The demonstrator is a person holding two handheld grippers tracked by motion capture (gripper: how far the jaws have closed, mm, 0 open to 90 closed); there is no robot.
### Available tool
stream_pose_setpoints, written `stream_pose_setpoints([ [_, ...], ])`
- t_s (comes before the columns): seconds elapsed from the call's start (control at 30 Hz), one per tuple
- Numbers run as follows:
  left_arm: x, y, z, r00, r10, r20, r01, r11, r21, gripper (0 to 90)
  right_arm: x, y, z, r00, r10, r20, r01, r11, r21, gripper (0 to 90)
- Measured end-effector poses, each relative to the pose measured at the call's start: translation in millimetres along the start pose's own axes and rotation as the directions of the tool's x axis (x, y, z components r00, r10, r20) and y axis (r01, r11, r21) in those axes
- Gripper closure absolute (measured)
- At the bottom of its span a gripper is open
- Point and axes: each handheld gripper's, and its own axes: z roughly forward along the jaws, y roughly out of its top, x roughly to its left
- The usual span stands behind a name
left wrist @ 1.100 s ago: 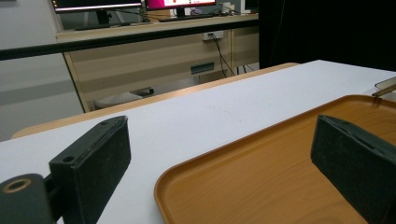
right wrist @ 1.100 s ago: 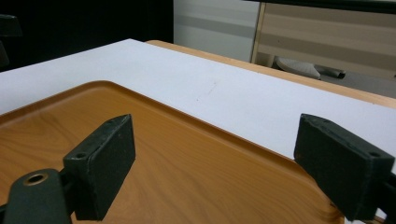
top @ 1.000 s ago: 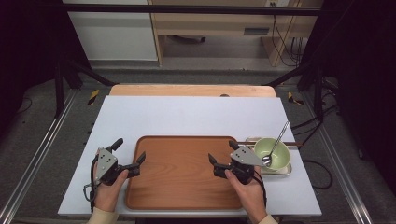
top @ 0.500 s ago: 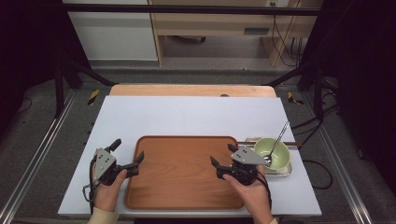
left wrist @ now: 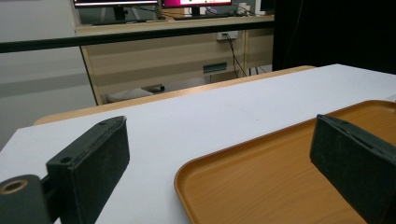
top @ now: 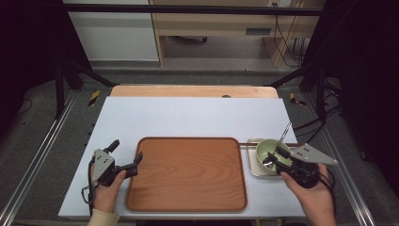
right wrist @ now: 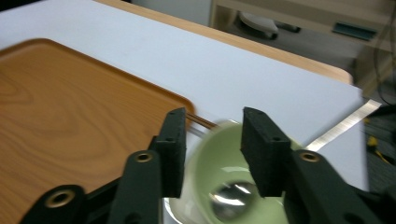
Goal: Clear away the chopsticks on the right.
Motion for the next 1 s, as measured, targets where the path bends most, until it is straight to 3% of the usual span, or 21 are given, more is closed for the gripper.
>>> stream_pose_setpoints([
  [0.07,1.1,-0.4,-0.2,1.0,-0.003,-0.003,0.003,1.0,-0.001,4.4,-15.7,-7.2,-6.5,0.9997,0.007,0.024,-0.008,1.0,0.024,73.7],
  [0.13,2.3,-1.8,-0.6,1.0,-0.002,-0.002,0.002,1.0,0.004,4.4,-38.3,-18.5,-10.5,0.9979,0.03,0.058,-0.035,0.996,0.082,83.9],
  [0.2,4.5,-2.1,-1.2,0.9999,-0.014,-0.006,0.014,0.9999,-0.002,4.4,-46.2,-21.8,-10.3,0.9966,0.045,0.069,-0.051,0.994,0.094,86.5],
  [0.27,6.3,-2.1,-2.1,0.9996,-0.023,-0.015,0.023,0.9997,-0.004,4.6,-62.3,-27.4,-5.9,0.9934,0.075,0.087,-0.086,0.988,0.125,90.0],
  [0.3,6.8,-2.2,-2.6,0.9995,-0.028,-0.016,0.028,0.9996,-0.006,4.9,-78.2,-32.2,2.9,0.9899,0.091,0.109,-0.107,0.982,0.156,90.0],
  [0.37,6.7,-2.4,-3.1,0.9995,-0.027,-0.014,0.027,0.9996,-0.006,5.0,-85.3,-33.8,8.4,0.9877,0.105,0.117,-0.124,0.977,0.174,90.0],
  [0.4,6.2,-2.2,-2.7,0.9997,-0.022,-0.01,0.022,0.9997,-0.007,5.1,-99.3,-36.3,20.0,0.9855,0.109,0.131,-0.133,0.971,0.2,90.0],
  [0.43,6.2,-2.2,-2.7,0.9997,-0.022,-0.01,0.022,0.9997,-0.007,5.1,-99.3,-36.3,20.0,0.9855,0.109,0.131,-0.133,0.971,0.2,90.0],
  [0.5,5.7,-2.3,-3.3,0.9998,-0.018,-0.013,0.018,0.9998,-0.005,5.1,-112.6,-37.3,32.8,0.984,0.099,0.148,-0.131,0.965,0.229,90.0],
  [0.63,5.6,0.5,-6.7,0.9994,-0.019,-0.028,0.019,0.9997,-0.015,5.4,-134.9,-35.1,57.2,0.9714,0.158,0.177,-0.198,0.951,0.237,90.0],
  [0.73,4.8,-0.5,-4.3,0.9995,-0.017,-0.029,0.016,0.9998,-0.007,5.8,-147.3,-29.4,82.8,0.9702,0.167,0.175,-0.211,0.939,0.271,90.0],
  [0.83,4.0,-1.7,-2.7,0.9997,-0.011,-0.023,0.011,0.9999,-0.002,5.8,-154.5,-27.8,99.7,0.9683,0.157,0.194,-0.212,0.928,0.307,90.0],
  [0.9,3.7,-2.1,-2.6,0.9997,-0.008,-0.021,0.008,1.0,0.0,5.9,-156.5,-27.7,104.2,0.9679,0.153,0.199,-0.212,0.925,0.315,90.0],
  [0.93,3.3,-3.0,-2.8,0.9998,-0.004,-0.019,0.004,1.0,0.004,5.9,-158.5,-27.8,112.0,0.9686,0.152,0.197,-0.212,0.917,0.337,90.0],
  [1.0,3.5,-3.3,-3.4,0.9998,-0.005,-0.02,0.005,1.0,0.004,5.9,-159.0,-28.0,117.5,0.9697,0.146,0.196,-0.209,0.911,0.356,90.0],
])
